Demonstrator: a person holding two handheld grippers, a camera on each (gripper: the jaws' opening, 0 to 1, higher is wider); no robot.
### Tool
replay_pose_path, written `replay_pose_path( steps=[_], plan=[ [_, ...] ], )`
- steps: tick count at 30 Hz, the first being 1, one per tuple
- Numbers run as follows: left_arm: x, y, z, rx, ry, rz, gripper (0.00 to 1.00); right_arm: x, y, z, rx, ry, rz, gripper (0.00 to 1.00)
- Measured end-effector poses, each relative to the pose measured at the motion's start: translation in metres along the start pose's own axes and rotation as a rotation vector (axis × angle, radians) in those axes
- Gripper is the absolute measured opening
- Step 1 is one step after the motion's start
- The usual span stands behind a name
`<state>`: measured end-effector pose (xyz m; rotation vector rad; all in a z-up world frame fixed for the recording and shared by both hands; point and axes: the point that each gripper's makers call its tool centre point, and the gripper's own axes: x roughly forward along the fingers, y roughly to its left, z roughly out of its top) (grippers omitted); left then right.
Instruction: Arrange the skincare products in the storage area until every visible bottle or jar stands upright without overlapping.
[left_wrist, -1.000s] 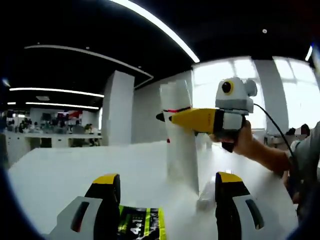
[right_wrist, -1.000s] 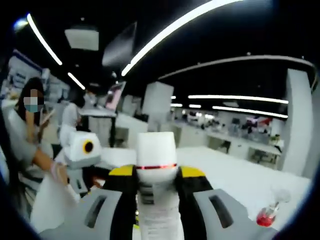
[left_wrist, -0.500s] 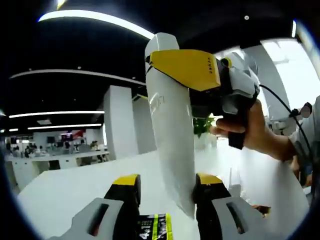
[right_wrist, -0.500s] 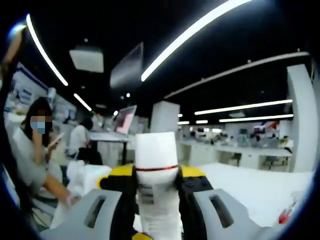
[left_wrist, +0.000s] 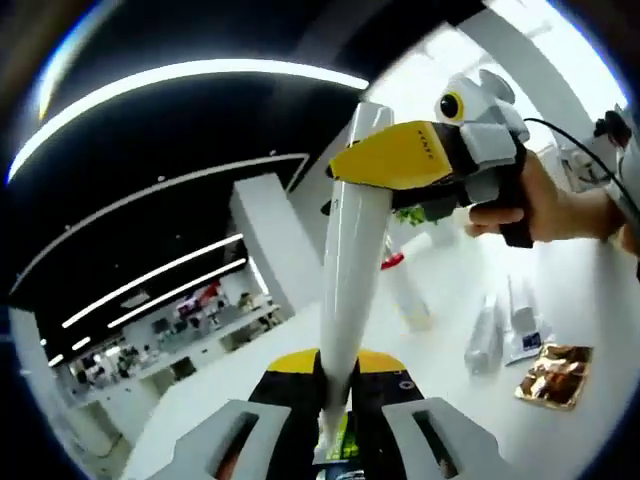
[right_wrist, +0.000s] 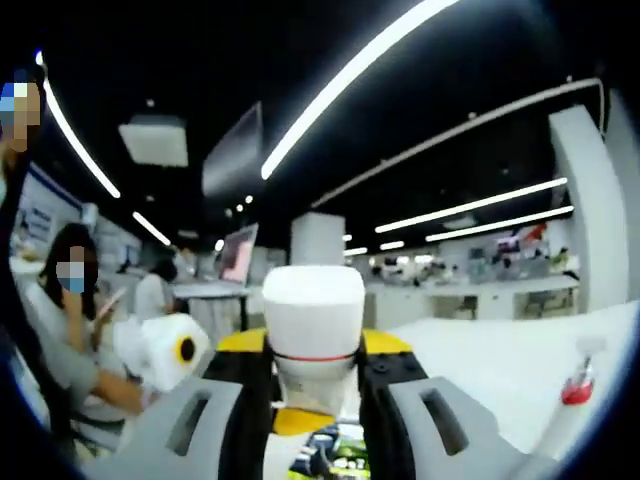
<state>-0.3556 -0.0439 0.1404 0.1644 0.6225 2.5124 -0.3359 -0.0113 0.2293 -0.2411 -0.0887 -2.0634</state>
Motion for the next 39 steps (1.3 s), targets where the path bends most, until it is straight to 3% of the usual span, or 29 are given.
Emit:
replay_pose_path(
  steps=[5,6,12,14,19,22,24,28,31,35,39],
  plan=[
    [-0.002,0.01,0.002,0.166,0.015,0.082,0.08,-0.01,0.0,-0.006,-0.035,0.013,0.023,0.31],
    [-0.004,0.015,0.002,0.251,0.024,0.123,0.08,-0.014,-0.001,-0.008,-0.042,0.013,0.02,0.31],
    [-0.011,0.035,0.004,0.585,0.046,0.289,0.08,-0.037,-0.015,-0.004,-0.036,-0.047,-0.017,0.37],
    [-0.013,0.037,0.003,0.618,0.047,0.305,0.08,-0.042,-0.022,0.002,-0.031,-0.063,-0.017,0.41],
    [-0.016,0.043,0.009,0.732,0.03,0.348,0.08,-0.053,-0.029,0.014,0.035,-0.1,0.009,0.43],
    [-0.018,0.042,0.015,0.932,0.015,0.408,0.08,-0.056,-0.03,0.012,0.116,-0.093,0.046,0.45],
    [-0.016,0.036,0.014,1.004,0.003,0.4,0.08,-0.055,-0.028,0.006,0.16,-0.076,0.092,0.49],
    [-0.015,0.021,0.02,1.127,-0.05,0.397,0.08,-0.052,-0.009,-0.026,0.316,0.065,0.25,0.7],
    [-0.016,0.01,0.024,1.167,-0.09,0.378,0.08,-0.051,-0.008,-0.04,0.367,0.091,0.271,0.62],
    [-0.023,0.0,0.036,1.245,-0.155,0.39,0.08,-0.055,0.009,-0.056,0.446,0.191,0.386,0.6],
    [-0.028,-0.012,0.045,1.262,-0.211,0.378,0.08,-0.055,0.027,-0.068,0.541,0.243,0.47,0.44]
  ],
)
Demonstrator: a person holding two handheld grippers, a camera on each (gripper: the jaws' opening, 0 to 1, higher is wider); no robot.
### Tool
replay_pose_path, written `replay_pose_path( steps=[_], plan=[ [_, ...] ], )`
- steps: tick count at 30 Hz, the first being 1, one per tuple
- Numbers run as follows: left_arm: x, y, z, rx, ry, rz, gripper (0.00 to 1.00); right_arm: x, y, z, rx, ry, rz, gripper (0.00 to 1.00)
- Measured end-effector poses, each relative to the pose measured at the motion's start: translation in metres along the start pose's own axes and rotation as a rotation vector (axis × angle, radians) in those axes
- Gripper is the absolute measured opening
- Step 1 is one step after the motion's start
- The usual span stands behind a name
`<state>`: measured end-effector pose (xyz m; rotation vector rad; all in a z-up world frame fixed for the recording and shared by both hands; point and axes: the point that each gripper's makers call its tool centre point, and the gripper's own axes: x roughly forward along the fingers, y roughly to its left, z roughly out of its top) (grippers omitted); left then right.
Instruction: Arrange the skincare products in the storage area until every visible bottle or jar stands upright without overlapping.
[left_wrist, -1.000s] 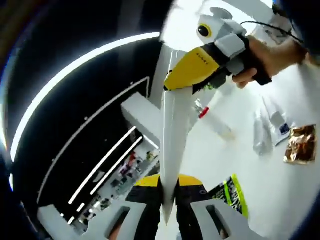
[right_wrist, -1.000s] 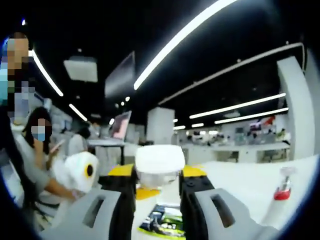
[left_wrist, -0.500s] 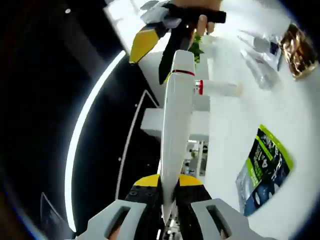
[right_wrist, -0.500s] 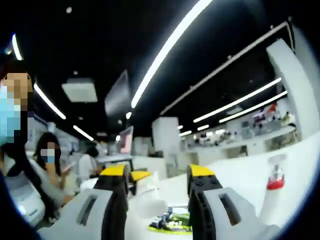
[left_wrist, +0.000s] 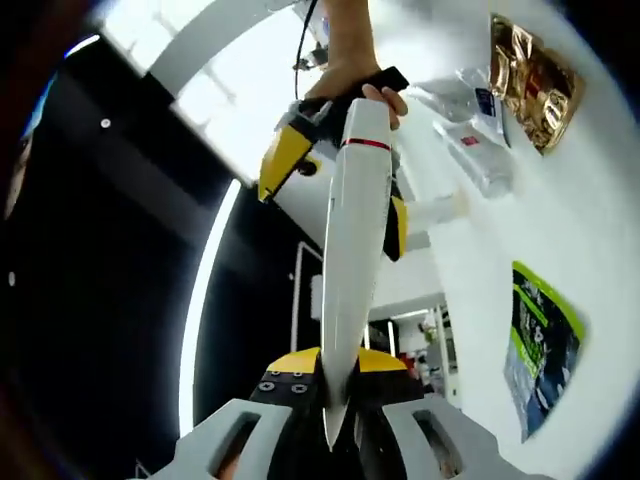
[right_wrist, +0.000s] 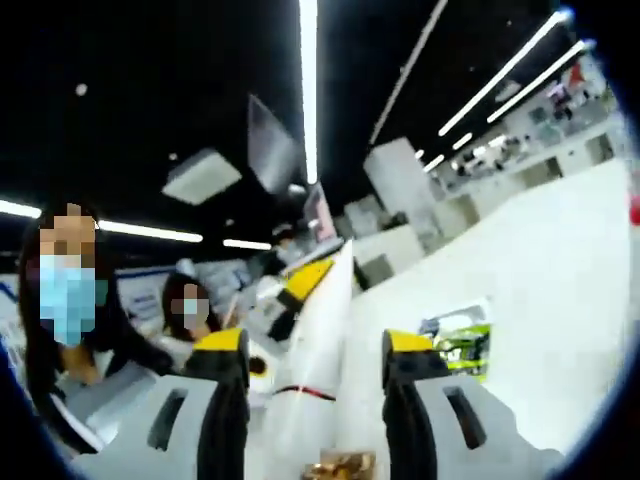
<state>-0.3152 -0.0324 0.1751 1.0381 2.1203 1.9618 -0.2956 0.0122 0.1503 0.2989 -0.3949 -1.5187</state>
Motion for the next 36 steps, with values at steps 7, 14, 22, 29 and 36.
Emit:
replay_pose_path(
  steps=[7,14,22,29,36],
  plan=[
    [-0.001,-0.003,0.012,0.094,-0.078,0.009,0.09,0.011,0.009,-0.028,0.154,0.103,0.068,0.24],
    [0.001,-0.004,0.012,0.073,-0.131,-0.006,0.13,0.012,0.008,-0.034,0.255,0.135,0.072,0.19],
    [0.001,0.023,0.004,-0.378,-0.178,0.04,0.27,0.007,0.014,-0.013,0.19,0.088,0.041,0.17],
    [0.001,0.039,-0.001,-0.783,-0.246,-0.013,0.47,-0.001,0.022,0.002,0.2,-0.005,0.076,0.17],
    [0.003,0.036,0.016,-1.288,-0.33,-0.193,0.54,-0.01,0.03,0.022,0.124,-0.1,0.096,0.17]
  ],
)
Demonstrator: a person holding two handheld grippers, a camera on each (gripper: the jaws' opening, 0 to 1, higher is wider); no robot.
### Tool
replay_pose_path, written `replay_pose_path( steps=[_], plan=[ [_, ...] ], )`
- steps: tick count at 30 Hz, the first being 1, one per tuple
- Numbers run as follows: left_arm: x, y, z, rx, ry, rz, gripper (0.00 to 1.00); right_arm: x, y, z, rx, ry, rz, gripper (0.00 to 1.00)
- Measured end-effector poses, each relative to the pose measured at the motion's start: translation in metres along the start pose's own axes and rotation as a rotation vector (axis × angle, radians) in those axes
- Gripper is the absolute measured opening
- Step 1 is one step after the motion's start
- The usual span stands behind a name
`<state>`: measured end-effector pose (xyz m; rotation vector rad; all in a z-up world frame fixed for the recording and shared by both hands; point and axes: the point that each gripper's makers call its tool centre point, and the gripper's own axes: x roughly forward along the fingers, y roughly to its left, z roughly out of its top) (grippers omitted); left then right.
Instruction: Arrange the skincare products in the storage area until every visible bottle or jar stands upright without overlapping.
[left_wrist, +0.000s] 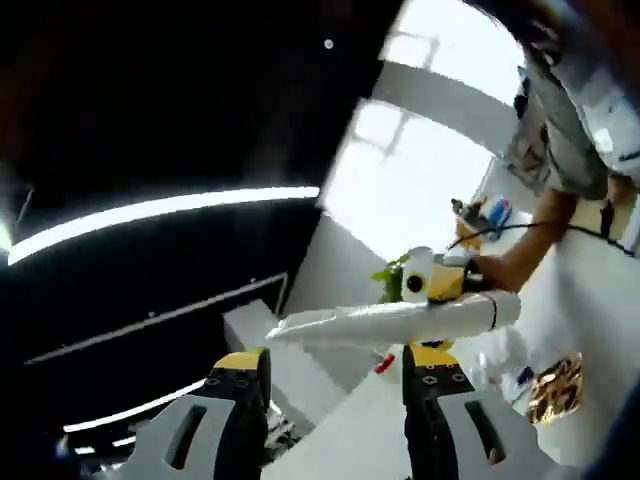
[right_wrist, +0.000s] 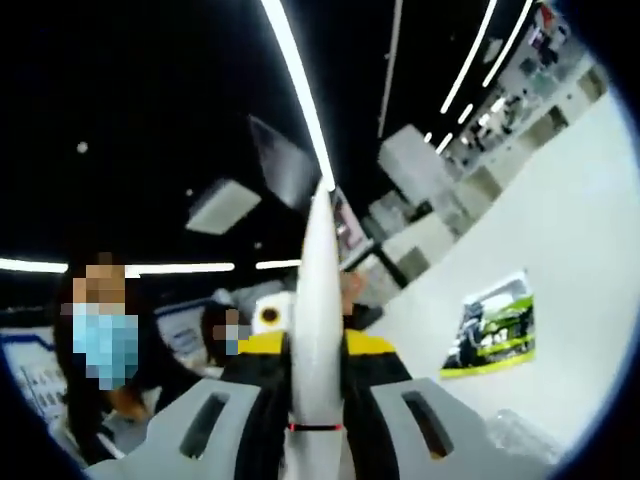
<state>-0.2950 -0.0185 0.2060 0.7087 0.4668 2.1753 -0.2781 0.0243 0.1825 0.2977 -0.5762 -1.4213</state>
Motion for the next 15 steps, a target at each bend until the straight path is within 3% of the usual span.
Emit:
replay_pose_path(
  steps=[5,6,8,10,12,13,15],
  plan=[
    [0.004,-0.001,-0.006,-0.372,-0.01,-0.089,0.6,0.001,0.004,0.0,-0.041,-0.012,-0.011,0.17],
    [0.004,-0.006,-0.005,-0.483,-0.028,-0.157,0.61,0.002,0.004,-0.002,-0.047,-0.009,-0.012,0.17],
    [0.003,-0.008,-0.005,-0.783,-0.026,-0.237,0.73,0.002,0.003,-0.005,-0.052,-0.004,-0.016,0.17],
    [0.004,-0.012,0.001,-0.982,-0.079,-0.315,0.86,0.003,0.002,-0.008,-0.051,0.004,-0.019,0.17],
    [0.004,-0.014,0.001,-1.085,-0.103,-0.326,0.85,0.004,0.0,-0.011,-0.057,0.015,-0.031,0.17],
    [0.004,-0.012,0.002,-1.111,-0.139,-0.323,0.8,0.005,-0.003,-0.013,-0.068,0.025,-0.045,0.17],
    [0.004,-0.011,0.0,-1.121,-0.136,-0.323,0.78,0.006,-0.005,-0.016,-0.073,0.038,-0.055,0.17]
  ],
)
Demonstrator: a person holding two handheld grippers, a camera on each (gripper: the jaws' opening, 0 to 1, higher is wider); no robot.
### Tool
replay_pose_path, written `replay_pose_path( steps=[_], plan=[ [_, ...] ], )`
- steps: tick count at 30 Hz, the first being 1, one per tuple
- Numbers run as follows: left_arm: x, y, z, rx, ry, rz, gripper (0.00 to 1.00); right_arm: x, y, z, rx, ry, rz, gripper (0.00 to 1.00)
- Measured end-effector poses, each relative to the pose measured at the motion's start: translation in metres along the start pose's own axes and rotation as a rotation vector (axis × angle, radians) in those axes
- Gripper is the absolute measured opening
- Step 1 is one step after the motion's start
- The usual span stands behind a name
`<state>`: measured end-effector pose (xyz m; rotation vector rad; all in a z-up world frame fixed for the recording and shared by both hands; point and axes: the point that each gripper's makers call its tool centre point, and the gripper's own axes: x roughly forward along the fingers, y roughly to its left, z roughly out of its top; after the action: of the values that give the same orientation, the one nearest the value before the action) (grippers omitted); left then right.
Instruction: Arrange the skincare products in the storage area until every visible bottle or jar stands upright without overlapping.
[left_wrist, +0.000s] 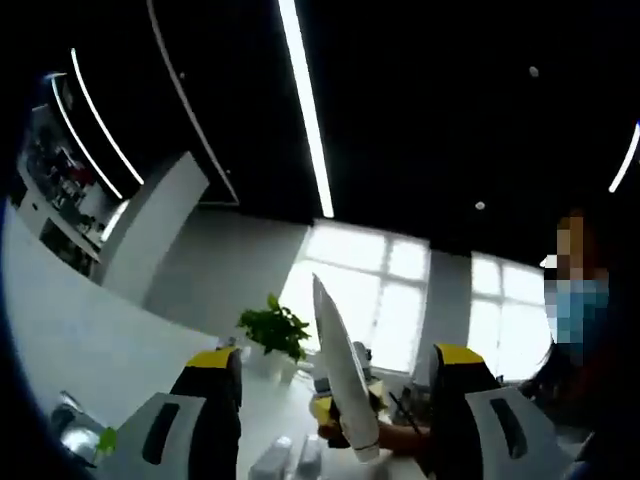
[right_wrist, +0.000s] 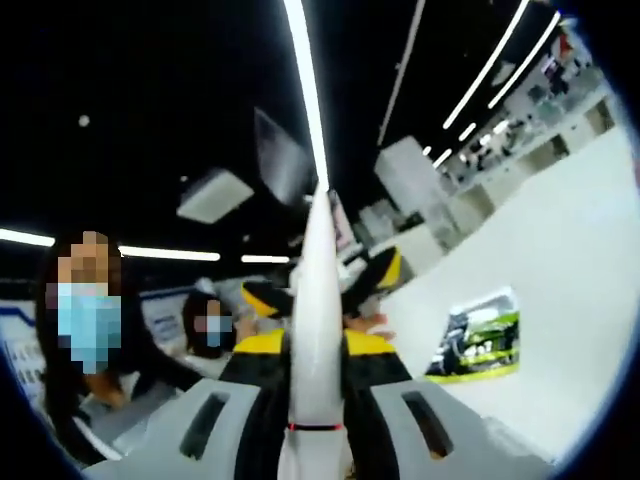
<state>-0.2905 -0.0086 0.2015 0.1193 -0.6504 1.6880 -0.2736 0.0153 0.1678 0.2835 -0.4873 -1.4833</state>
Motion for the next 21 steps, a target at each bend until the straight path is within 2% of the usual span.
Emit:
replay_pose_path(
  steps=[3,5,8,11,12,13,16,19,21],
  plan=[
    [0.0,-0.003,-0.003,-0.01,0.002,-0.004,0.75,0.003,-0.005,-0.008,-0.021,0.03,-0.032,0.17],
    [0.0,-0.006,-0.003,-0.033,-0.01,-0.017,0.65,0.004,-0.006,-0.01,-0.034,0.043,-0.043,0.17],
    [-0.005,-0.002,-0.002,-0.041,-0.002,-0.008,0.46,0.006,-0.008,-0.014,-0.038,0.064,-0.05,0.17],
    [-0.008,-0.004,-0.01,0.013,0.055,-0.014,0.21,0.006,-0.014,-0.02,-0.07,0.098,-0.084,0.17],
    [-0.008,0.001,-0.011,0.028,0.072,0.016,0.17,0.005,-0.016,-0.023,-0.087,0.116,-0.084,0.18],
    [-0.009,0.005,-0.013,0.031,0.086,0.051,0.14,0.007,-0.013,-0.025,-0.086,0.116,-0.077,0.18],
    [-0.01,0.003,-0.01,-0.05,0.09,0.04,0.1,0.009,-0.013,-0.024,-0.153,0.119,-0.09,0.19],
    [-0.01,-0.001,-0.011,-0.066,0.109,0.033,0.08,0.012,-0.011,-0.029,-0.247,0.136,-0.069,0.21],
    [-0.008,-0.008,-0.016,-0.063,0.139,0.011,0.08,0.012,-0.008,-0.041,-0.285,0.173,-0.026,0.21]
  ],
)
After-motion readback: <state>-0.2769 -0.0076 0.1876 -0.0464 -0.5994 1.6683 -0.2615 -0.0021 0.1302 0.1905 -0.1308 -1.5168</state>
